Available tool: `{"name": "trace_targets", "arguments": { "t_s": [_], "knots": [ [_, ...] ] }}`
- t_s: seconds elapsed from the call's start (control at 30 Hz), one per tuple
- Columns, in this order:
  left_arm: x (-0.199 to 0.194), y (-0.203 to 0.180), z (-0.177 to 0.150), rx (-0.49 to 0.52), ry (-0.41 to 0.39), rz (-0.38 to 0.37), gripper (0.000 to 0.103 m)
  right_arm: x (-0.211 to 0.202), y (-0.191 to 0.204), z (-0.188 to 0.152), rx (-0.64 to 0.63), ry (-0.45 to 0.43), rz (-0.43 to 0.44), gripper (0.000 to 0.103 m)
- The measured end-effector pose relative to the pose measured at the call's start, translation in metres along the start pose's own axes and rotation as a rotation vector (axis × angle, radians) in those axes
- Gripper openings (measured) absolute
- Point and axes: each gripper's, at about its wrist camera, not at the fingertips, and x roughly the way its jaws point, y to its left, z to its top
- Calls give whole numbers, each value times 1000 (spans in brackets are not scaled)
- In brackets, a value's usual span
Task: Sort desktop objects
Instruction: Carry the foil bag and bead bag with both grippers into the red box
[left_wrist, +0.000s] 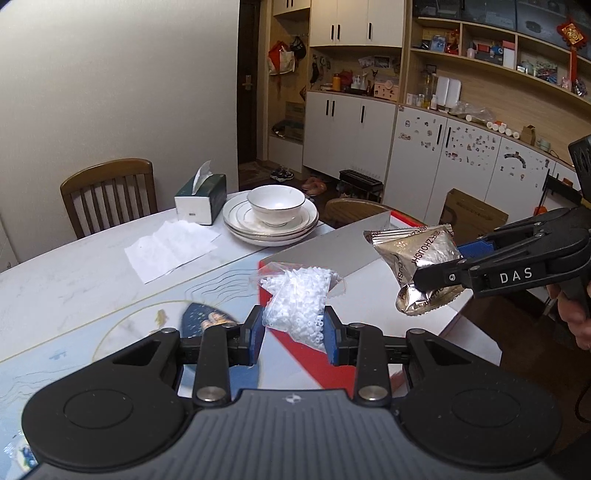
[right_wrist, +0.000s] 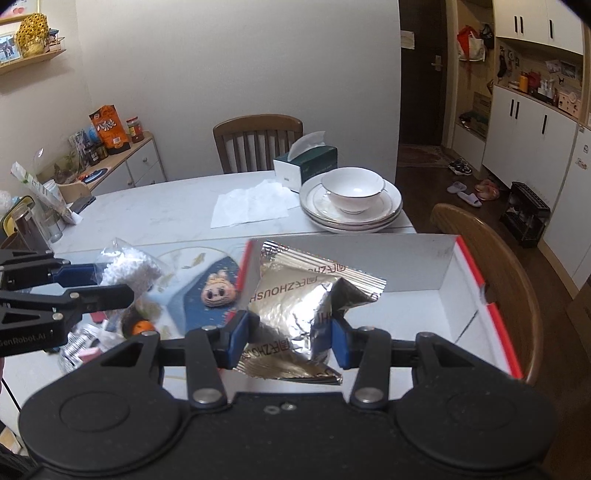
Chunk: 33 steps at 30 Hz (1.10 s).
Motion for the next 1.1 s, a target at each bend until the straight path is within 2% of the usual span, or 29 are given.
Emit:
{"name": "trace_targets", "arguments": {
  "t_s": [0.3,0.77,1.1],
  "knots": [
    [27,-35,15,26,23,16,31,5,-47,-4,8,18,16,45],
    [78,-72,32,103,67,-21,31,20,-92,-5,12,22,-8,45],
    [126,-82,28,165,155,-19,31,55,-109,-3,17,100,1,45]
  ]
}}
